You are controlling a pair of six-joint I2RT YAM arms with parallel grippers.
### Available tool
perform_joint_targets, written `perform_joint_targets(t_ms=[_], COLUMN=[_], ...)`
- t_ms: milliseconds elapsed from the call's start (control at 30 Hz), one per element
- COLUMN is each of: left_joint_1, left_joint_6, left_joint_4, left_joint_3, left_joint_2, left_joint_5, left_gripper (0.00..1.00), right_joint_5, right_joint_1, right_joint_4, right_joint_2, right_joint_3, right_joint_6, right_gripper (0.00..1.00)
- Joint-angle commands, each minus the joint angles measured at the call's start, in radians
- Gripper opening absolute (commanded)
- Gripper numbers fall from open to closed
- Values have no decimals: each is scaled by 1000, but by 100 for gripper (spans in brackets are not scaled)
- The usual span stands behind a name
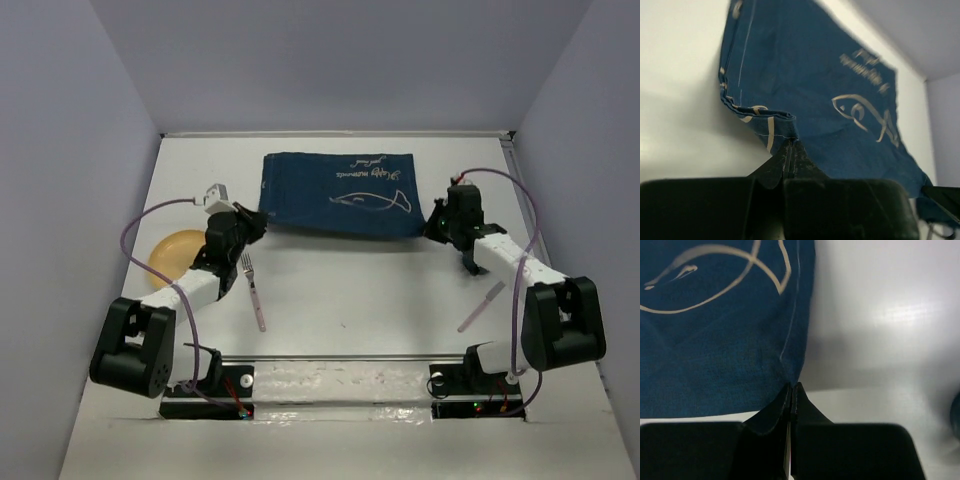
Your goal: Set the dinner table for one person
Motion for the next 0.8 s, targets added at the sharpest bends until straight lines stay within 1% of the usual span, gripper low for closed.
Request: perform_joint_targets(t_ms=[0,200,233,333,433,567,667,767], left_joint_1=[-11,-19,-22,-28,-39,-59,-83,-106], left_joint_6=[10,26,27,32,38,35,38,39], left_joint_4=[179,225,237,248,248,219,173,148], left_joint_3=[-85,-194,-222,-254,-294,-351,-364,-380], left_joint_2=[17,14,11,-9,-52,-144,-187,-233], left_joint_5=[-2,9,42,50,55,65,27,24], left_gripper=[0,0,0,0,0,0,0,0], right_joint_5=[3,3,2,-30,-11,-11,17,22], right_joint_1=[-8,-8,-8,-8,-8,-8,-8,-8], right_joint_4=[141,143,141,143,141,106,88,85], right_joint_2=[-17,-26,-40,-70,-121,-161,-167,-172], right_joint_3=[-142,-226,-256,-306,-359,-366,-373,-376], right_joint_6=[62,81,88,111,126,140,154,160], right_gripper=[0,0,0,0,0,0,0,0])
